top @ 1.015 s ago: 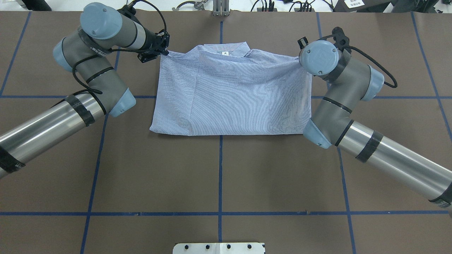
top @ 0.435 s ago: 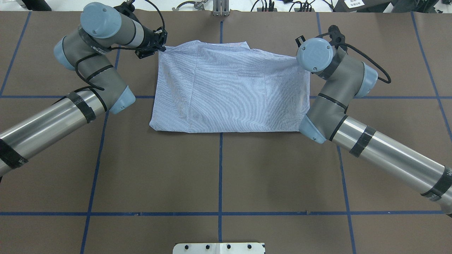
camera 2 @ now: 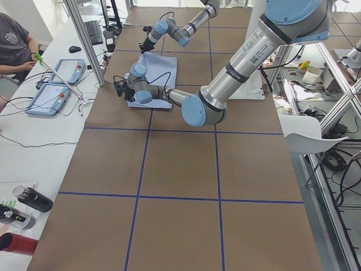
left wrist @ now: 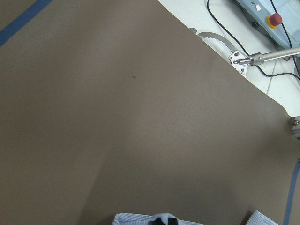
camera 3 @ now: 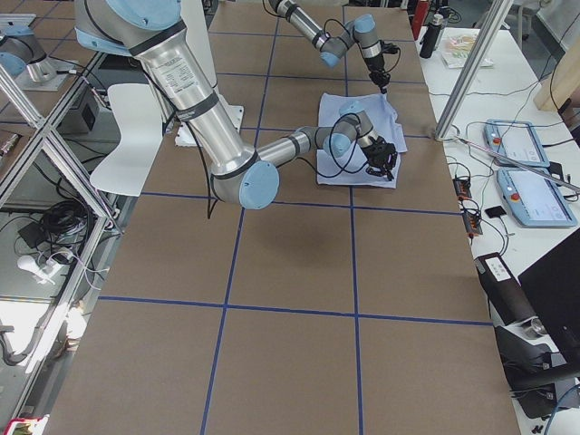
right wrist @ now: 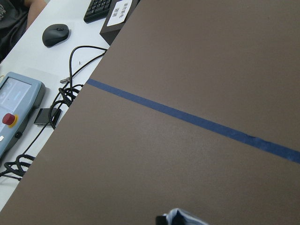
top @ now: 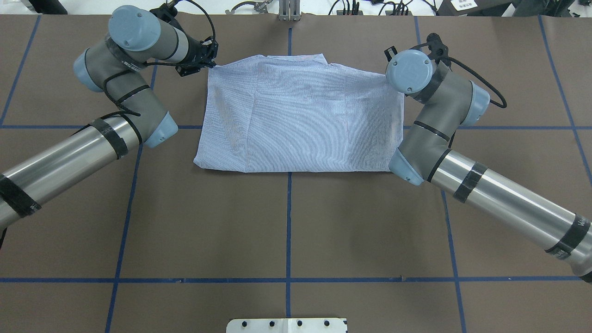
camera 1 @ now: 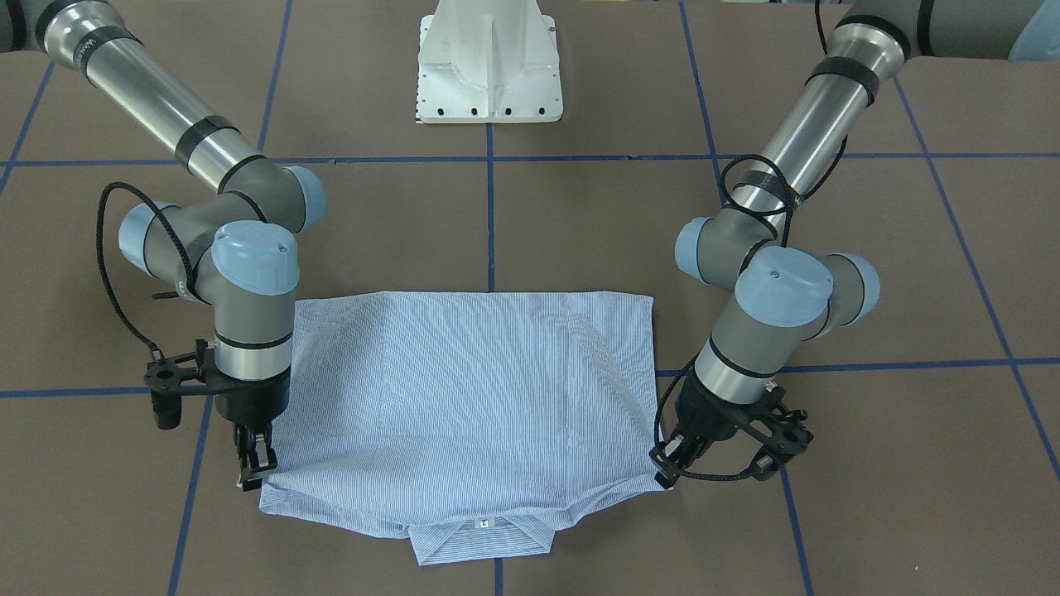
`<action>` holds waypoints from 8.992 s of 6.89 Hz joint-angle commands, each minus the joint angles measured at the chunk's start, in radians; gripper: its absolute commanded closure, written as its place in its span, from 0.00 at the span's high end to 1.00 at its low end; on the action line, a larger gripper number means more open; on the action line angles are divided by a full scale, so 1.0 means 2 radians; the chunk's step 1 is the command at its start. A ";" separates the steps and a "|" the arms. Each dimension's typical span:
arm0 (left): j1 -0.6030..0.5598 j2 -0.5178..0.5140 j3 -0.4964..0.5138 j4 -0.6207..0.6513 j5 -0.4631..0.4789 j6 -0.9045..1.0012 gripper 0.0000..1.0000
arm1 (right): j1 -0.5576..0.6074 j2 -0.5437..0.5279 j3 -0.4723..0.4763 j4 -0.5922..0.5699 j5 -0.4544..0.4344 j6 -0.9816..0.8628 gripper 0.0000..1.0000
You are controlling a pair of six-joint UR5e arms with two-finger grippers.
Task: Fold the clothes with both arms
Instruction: 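Lay the hem at the collar and open both grippers, then lower the right gripper to the folded edge nearest it and grasp, then drag the folded shirt toward the robot with the right gripper, rotating it, then grasp the shirt's far corner with the right gripper while the left grasps the near corner, then pull the shirt straight with both grippers, then release and lift the left gripper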
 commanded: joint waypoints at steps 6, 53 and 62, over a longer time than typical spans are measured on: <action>-0.028 0.031 -0.061 -0.001 -0.003 -0.001 0.39 | -0.090 -0.196 0.251 -0.006 0.047 0.052 0.83; 0.076 0.095 -0.156 0.042 0.046 0.102 0.00 | -0.054 -0.168 0.350 -0.209 0.149 -0.107 1.00; -0.029 -0.078 0.039 0.020 0.007 0.186 0.94 | -0.118 -0.146 0.351 -0.206 0.130 -0.093 1.00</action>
